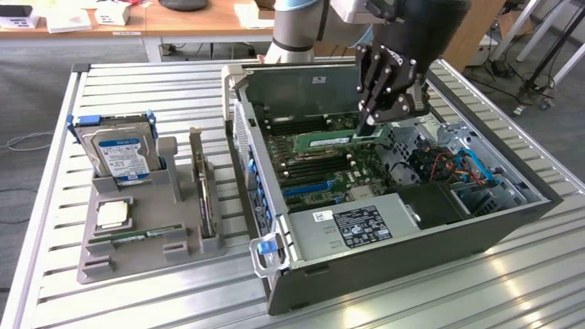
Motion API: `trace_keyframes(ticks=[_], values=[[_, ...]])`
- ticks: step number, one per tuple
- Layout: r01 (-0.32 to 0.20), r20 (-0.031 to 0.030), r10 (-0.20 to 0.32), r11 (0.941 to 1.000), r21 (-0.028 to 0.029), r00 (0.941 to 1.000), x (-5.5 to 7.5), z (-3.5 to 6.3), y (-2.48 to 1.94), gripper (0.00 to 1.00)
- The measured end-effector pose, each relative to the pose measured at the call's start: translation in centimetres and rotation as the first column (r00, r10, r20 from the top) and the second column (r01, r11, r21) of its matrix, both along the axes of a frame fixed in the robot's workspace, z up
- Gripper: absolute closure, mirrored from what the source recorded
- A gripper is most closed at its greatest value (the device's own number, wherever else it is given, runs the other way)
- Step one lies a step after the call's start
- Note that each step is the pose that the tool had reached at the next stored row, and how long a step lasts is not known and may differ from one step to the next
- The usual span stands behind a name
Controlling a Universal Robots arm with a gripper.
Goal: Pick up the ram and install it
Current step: 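Pick up the ram and move it above insertion slot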
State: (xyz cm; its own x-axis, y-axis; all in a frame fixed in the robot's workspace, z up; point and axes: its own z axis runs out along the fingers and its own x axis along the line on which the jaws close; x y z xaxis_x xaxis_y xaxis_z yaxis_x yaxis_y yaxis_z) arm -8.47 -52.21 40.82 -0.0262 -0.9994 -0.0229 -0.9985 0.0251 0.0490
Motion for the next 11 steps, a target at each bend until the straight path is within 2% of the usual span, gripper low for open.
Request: trace_keyframes(ticks=[1, 2, 6, 11], values=[[0.0, 0.0, 0.0, 1.0, 0.0001, 1.0, 1.9, 0.0, 0.0, 0.88], [-0.001, 0.0001, 0.001, 1.0, 0.0001, 1.0, 2.9, 0.0, 0.0, 0.88], [-0.001, 0.0, 0.001, 1.0, 0.0, 1.0, 4.0, 0.0, -0.01, 0.88], [-0.001, 0.0001, 0.001, 1.0, 0.0002, 1.0, 4.0, 0.0, 0.02, 0.88]])
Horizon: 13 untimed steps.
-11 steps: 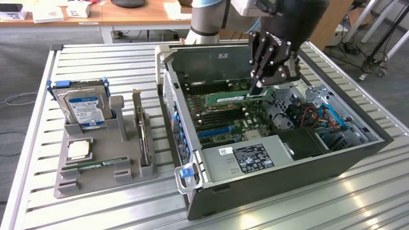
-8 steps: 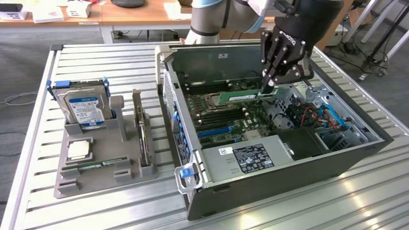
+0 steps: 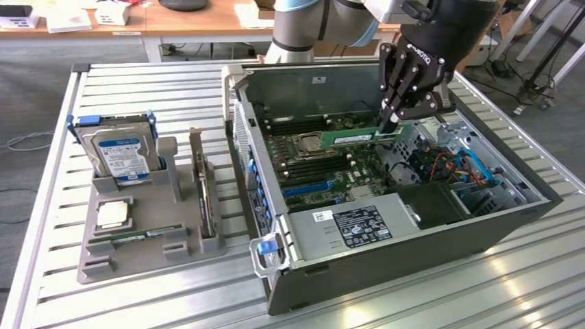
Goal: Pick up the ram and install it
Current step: 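Pick up the ram and move it above insertion slot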
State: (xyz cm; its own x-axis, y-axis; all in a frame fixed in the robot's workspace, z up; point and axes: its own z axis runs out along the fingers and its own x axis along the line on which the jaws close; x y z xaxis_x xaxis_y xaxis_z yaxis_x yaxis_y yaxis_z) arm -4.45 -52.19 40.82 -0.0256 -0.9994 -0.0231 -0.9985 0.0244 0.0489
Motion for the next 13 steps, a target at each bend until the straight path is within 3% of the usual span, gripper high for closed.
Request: trace_keyframes(ticks=[6, 13], values=[[0.0, 0.0, 0.0, 1.0, 0.0042, 1.0, 0.0, -0.05, 0.19, 0.88], [0.0, 0.0, 0.0, 1.0, 0.0056, 1.0, 0.0, -0.15, 0.98, 0.88]])
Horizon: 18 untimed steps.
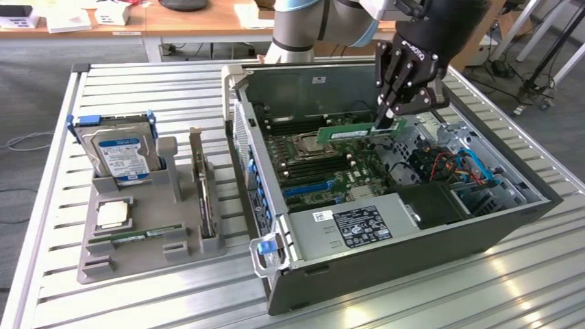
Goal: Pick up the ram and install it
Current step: 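Pick up the ram and move it above insertion slot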
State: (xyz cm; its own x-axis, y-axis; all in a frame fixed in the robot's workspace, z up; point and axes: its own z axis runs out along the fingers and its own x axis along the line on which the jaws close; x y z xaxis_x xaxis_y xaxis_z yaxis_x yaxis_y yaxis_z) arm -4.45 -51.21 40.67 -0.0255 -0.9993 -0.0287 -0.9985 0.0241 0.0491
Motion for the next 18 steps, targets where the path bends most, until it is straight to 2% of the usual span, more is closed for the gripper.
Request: trace_keyframes(ticks=[4, 15, 18], values=[[0.0, 0.0, 0.0, 1.0, 0.001, 1.0, 0.0, -0.07, 0.56, 0.88], [0.0, 0.0, 0.0, 1.0, 0.0034, 1.0, 0.0, -0.33, 2.72, 0.88], [0.0, 0.0, 0.0, 1.0, 0.0049, 1.0, 0.0, -0.39, 3.18, 0.88]])
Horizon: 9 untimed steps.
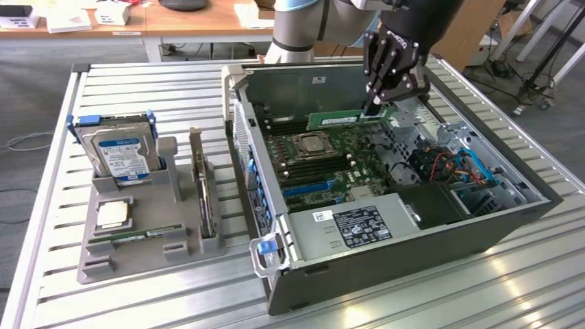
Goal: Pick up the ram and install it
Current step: 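Pick up the ram and move it above insertion slot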
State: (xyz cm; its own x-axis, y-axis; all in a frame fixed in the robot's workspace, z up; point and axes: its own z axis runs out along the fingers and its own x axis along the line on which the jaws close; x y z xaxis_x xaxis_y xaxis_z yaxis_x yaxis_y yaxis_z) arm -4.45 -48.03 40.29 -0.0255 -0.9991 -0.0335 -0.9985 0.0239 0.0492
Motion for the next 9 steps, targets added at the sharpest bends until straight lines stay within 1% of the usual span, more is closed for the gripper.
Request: trace_keyframes(ticks=[5, 9], values=[[0.0, 0.0, 0.0, 1.0, 0.0033, 1.0, 0.0, -0.1, 0.81, 0.88], [0.0, 0.0, 0.0, 1.0, 0.0066, 1.0, 0.0, -0.19, 1.66, 0.88]])
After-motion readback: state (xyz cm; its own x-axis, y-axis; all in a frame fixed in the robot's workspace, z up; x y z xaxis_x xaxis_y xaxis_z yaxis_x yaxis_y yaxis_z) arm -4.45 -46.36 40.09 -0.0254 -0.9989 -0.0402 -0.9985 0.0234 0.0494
